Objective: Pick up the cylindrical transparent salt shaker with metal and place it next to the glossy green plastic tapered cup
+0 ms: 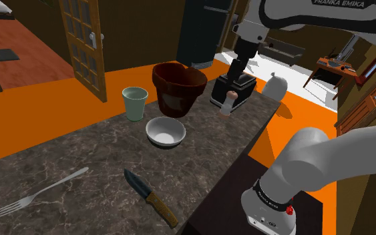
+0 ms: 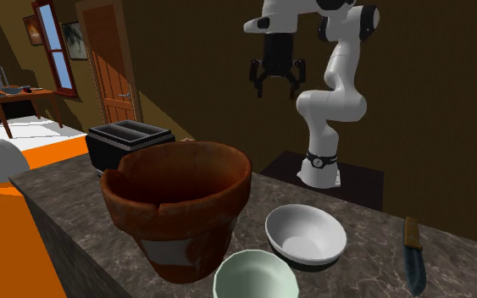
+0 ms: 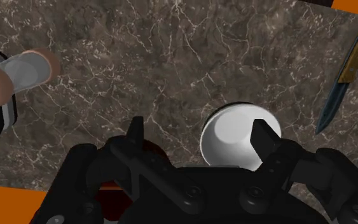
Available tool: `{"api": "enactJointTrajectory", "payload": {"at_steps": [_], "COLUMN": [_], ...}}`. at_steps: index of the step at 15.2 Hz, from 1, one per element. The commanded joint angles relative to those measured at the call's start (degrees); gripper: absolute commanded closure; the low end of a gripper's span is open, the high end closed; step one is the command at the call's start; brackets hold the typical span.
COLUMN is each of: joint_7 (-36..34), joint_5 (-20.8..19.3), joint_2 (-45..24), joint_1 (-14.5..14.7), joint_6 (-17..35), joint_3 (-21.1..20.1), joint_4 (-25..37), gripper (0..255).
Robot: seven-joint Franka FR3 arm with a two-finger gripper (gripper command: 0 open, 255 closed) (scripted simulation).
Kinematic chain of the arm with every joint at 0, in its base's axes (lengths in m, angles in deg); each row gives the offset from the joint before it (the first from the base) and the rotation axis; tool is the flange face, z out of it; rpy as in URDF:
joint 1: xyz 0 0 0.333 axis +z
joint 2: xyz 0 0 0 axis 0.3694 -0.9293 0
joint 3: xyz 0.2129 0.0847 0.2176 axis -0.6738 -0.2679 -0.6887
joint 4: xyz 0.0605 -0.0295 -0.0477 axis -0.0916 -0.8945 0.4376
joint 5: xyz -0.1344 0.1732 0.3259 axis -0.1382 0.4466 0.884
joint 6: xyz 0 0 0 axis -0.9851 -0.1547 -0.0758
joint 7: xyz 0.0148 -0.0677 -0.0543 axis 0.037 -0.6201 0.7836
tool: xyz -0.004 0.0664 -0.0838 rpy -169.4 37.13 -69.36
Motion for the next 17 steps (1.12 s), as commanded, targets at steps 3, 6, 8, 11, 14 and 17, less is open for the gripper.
{"api": "enactJointTrajectory", "payload": {"at_steps": [3, 6, 8, 11, 14, 17], "joint_7": [4.3, 7.2, 9.1, 12.0, 15.0, 18.1], "joint_5": [-3.5, -5.8, -7.1, -8.6, -9.6, -9.9], "joint_2": [-3.7, -7.2, -9.7, -14.0, -18.8, -24.0], "joint_1": [-1.7, -2.8, -3.5, -4.3, -5.0, -5.6], "joint_6": [4.5, 7.9, 10.2, 13.7, 17.2, 20.6], "joint_3": [3.9, 6.7, 8.6, 11.4, 14.2, 17.0], "joint_4": [-0.9, -0.8, -0.4, 0.6, 2.2, 4.4], "gripper": [0, 0, 0, 0, 0, 0]}}
